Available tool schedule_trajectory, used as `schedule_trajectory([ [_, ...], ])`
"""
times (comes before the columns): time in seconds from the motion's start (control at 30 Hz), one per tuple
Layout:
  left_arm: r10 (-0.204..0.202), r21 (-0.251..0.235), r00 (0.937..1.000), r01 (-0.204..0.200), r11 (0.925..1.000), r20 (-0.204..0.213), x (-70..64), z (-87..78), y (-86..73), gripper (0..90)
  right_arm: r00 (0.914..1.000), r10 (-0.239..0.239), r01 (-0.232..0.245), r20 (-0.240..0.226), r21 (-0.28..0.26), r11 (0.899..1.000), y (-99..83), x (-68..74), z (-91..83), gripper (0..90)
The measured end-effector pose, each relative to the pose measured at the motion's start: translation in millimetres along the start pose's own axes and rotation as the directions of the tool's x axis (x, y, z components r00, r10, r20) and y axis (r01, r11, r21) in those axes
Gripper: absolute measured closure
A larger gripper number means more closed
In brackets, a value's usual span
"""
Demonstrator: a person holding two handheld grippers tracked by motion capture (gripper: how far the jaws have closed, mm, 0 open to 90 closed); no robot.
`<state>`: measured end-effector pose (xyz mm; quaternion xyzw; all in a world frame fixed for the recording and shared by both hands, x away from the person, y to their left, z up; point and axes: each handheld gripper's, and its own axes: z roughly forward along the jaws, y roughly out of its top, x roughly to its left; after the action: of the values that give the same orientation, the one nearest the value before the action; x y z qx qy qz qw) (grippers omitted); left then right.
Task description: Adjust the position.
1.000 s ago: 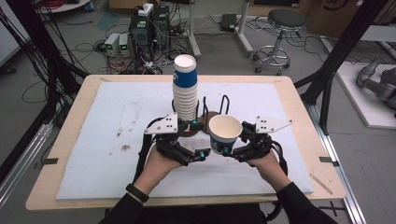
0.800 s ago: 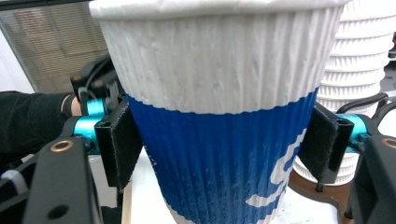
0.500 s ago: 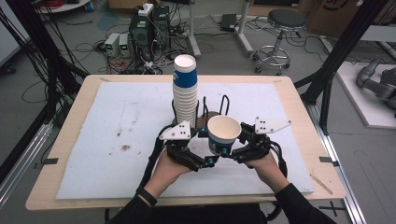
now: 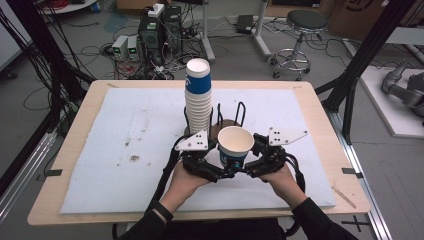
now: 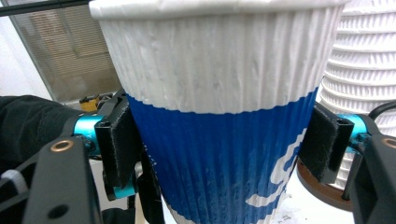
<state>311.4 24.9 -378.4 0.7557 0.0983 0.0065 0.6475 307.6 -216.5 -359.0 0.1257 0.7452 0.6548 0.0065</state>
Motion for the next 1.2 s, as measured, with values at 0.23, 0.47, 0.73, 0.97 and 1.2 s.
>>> schedule_trajectory([
  [0.23, 0.014, 0.007, 0.9999, -0.014, 0.9999, 0.002, -1.1, 0.0, -0.1, 29.8, 1.0000, -0.009, 0.009, 0.003, 0.006, 1.000, -0.3, 0.3, -0.2, 25.1],
  [0.47, 0.033, 0.026, 0.9994, -0.033, 0.9991, 0.000, -1.5, 0.8, -0.9, 29.9, 0.9999, -0.011, 0.011, 0.000, 0.006, 1.000, 2.6, 2.3, 0.1, 19.0],
  [0.73, 0.035, 0.047, 0.9994, -0.036, 0.9983, 0.002, -1.2, 2.9, -2.7, 30.0, 0.9998, -0.013, 0.013, 0.017, -0.003, 1.000, 5.4, 2.9, -2.6, 20.8],
  [0.97, 0.010, 0.018, 0.9998, -0.011, 0.9998, 0.019, -1.5, 2.5, -1.9, 27.5, 0.9997, -0.022, 0.022, 0.007, -0.016, 1.000, 5.4, 2.8, -3.5, 23.0],
  [1.2, -0.016, -0.027, 0.9993, 0.017, 0.9995, 0.033, -1.8, 0.3, 0.7, 24.1, 0.9996, -0.029, 0.029, 0.006, -0.006, 1.000, 4.2, 4.3, -1.7, 23.5],
])
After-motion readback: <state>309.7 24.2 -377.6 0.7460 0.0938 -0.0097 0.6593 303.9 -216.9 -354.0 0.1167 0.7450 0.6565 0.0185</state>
